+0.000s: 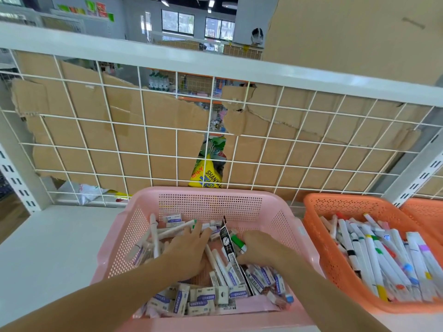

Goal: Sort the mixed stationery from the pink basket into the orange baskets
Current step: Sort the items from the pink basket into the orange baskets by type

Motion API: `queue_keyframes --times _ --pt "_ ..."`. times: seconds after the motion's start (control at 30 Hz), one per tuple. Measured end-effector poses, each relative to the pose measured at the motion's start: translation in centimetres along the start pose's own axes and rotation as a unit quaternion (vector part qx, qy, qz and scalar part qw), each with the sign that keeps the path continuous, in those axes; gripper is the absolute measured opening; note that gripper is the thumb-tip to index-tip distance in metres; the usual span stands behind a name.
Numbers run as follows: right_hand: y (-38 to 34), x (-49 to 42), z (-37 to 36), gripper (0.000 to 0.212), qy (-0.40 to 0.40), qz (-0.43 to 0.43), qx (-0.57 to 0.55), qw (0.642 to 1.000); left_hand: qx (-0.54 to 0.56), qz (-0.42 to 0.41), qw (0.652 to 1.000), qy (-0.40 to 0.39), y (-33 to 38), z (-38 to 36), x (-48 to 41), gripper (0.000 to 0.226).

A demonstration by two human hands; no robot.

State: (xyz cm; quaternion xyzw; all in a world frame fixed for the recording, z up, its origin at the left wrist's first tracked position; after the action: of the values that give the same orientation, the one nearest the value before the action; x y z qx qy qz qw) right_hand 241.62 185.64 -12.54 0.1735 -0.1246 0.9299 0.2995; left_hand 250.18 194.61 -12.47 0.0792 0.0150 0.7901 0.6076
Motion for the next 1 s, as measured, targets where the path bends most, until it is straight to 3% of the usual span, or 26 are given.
queue_keyframes --times 0.23,0.47,0.67,0.9,1.0 --pt "0.4 -0.1 0.3 0.021 0.015 -0.012 0.006 1.000 0.041 0.011 0.999 -0.011 -1.4 -0.5 -0.9 0.033" --pt "0.7 0.1 0.7 0.038 0.032 -0.004 -0.050 0.998 0.127 0.024 0.992 -0.002 -2.2 1.2 -1.0 0.024" --pt "0.6 1.7 4.9 0.037 0.166 -0.001 -0.207 0.964 0.208 0.010 0.977 0.036 -2.5 3.1 -0.8 0.014" --pt "2.7 3.9 8.6 0.028 0.289 -0.041 -0.228 0.929 0.244 0.008 0.964 0.104 -3.0 5.7 0.1 0.013" --pt "4.0 5.4 9.4 0.014 0.290 -0.058 -0.243 0.924 0.245 0.008 0.961 0.126 -3.1 6.8 0.7 0.015"
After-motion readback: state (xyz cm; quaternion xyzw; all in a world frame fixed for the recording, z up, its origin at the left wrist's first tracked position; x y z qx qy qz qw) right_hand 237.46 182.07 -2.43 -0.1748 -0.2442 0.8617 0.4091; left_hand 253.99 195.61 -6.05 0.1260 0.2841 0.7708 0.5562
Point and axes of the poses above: each hand's wrist, its own x-axis away from the middle knuckle, its own z-axis out of the back of the hand, y = z × x, the point moved 9 cm from there along -x, towards the middle knuckle, and after that the axes turned 8 degrees about x, right-handed, at the moved point
